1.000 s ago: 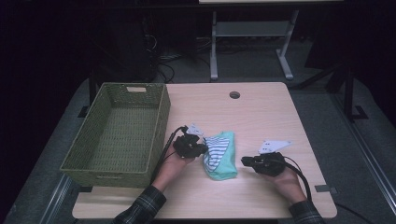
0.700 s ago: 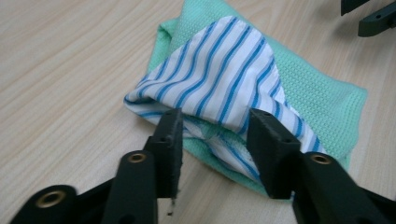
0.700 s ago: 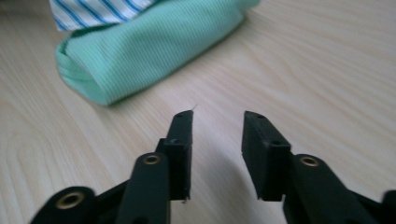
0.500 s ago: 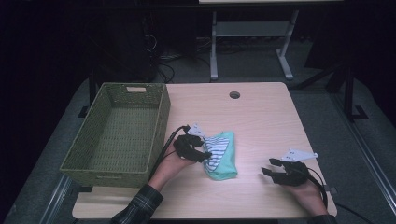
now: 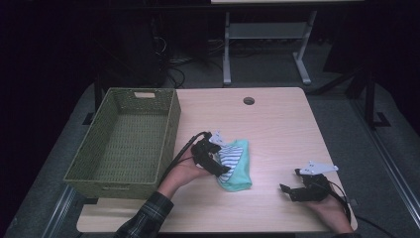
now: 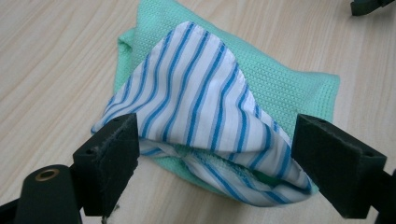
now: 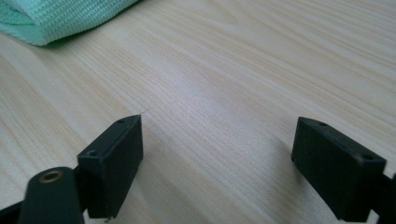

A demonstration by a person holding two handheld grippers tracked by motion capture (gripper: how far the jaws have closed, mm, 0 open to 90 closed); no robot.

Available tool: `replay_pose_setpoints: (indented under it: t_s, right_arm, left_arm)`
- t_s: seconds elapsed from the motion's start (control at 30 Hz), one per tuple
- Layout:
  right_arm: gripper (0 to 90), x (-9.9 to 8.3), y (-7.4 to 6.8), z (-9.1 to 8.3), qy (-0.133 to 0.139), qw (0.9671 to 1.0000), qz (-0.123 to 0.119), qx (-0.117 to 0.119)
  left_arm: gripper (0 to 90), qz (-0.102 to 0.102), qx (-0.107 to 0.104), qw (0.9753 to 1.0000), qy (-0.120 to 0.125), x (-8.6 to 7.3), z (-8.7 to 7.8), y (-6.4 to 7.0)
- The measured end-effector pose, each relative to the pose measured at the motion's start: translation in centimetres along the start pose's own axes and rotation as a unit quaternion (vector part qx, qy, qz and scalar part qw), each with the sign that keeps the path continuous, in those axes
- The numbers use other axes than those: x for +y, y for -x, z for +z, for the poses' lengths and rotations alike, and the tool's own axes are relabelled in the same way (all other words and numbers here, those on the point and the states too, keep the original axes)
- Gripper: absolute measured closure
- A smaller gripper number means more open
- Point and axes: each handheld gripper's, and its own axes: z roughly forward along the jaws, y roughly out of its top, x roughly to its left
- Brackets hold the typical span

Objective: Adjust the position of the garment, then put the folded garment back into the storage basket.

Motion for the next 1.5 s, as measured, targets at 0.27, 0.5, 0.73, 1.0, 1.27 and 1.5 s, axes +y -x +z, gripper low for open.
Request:
replay_pose_setpoints:
  t_s: [0.27, 0.5, 0.73, 1.0, 1.27, 1.5]
  right_arm:
    - [15.3, 0.0, 0.0, 0.0, 0.000, 1.0000, -0.001, 0.000]
    - [14.6, 0.0, 0.0, 0.0, 0.000, 1.0000, -0.003, 0.002]
    - [13.4, 0.0, 0.0, 0.0, -0.002, 1.0000, -0.003, 0.003]
    - [13.0, 0.0, 0.0, 0.0, -0.003, 1.0000, -0.003, 0.003]
    - [13.0, 0.0, 0.0, 0.1, -0.002, 1.0000, -0.003, 0.003]
    - [13.0, 0.0, 0.0, 0.1, -0.002, 1.0000, -0.003, 0.003]
  left_arm:
    - [13.3, 0.023, -0.008, 0.9993, -0.029, 0.0, 1.5, 0.0]
    - [13.3, 0.032, -0.012, 0.9975, -0.063, -0.3, 3.3, 0.3]
    - [13.1, 0.041, -0.015, 0.9966, -0.069, -0.6, 3.8, 0.2]
    - [12.3, 0.043, -0.016, 0.9958, -0.079, -0.6, 4.1, 0.2]
    - [24.6, 0.028, -0.019, 0.9962, -0.080, -0.6, 3.7, 0.1]
    - [61.2, 0.018, -0.012, 0.9966, -0.080, -0.4, 3.3, 0.3]
